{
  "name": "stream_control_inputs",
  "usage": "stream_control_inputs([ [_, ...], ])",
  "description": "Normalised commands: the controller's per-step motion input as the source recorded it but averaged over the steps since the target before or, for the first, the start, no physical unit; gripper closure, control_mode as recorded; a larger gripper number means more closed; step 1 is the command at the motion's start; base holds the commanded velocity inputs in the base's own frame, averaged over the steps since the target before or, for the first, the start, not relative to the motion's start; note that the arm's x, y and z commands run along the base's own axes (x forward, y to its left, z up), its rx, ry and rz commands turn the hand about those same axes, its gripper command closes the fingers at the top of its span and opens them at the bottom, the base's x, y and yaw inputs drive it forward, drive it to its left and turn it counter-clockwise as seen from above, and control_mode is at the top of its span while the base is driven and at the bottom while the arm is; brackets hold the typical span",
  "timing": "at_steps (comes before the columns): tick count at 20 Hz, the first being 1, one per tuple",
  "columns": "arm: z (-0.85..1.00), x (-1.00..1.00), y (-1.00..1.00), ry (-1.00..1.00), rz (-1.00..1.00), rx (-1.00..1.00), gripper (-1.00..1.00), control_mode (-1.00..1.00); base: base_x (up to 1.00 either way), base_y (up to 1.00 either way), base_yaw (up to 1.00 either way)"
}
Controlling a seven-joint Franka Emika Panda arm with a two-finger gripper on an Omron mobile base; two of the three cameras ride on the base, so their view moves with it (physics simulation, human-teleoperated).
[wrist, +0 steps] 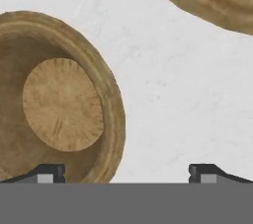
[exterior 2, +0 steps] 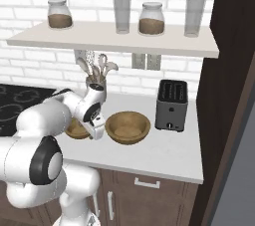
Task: Pick up the bowls on the counter and stack them on top of one another in the open cabinet. Place the smaller bowl on top of the larger bowl.
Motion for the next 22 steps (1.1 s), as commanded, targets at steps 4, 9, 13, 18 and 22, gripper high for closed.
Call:
stream_control_inputs([
  [4,-0.39,0.06,0.0,0.0,0.0,-0.07,-1.0,-1.0,0.0,0.0,0.0],
  [9,-0.26,0.12,0.0,0.0,0.0,-0.04,-1.0,-1.0,0.0,0.0,0.0],
  [13,-0.14,0.18,0.0,-0.02,0.0,-0.03,-1.0,-1.0,0.0,0.0,0.0],
  [18,-0.03,0.21,0.0,0.0,-0.01,0.0,-1.0,-1.0,0.0,0.0,0.0],
  [22,-0.01,0.07,0.0,0.0,0.0,0.0,1.0,-1.0,0.0,0.0,0.0],
])
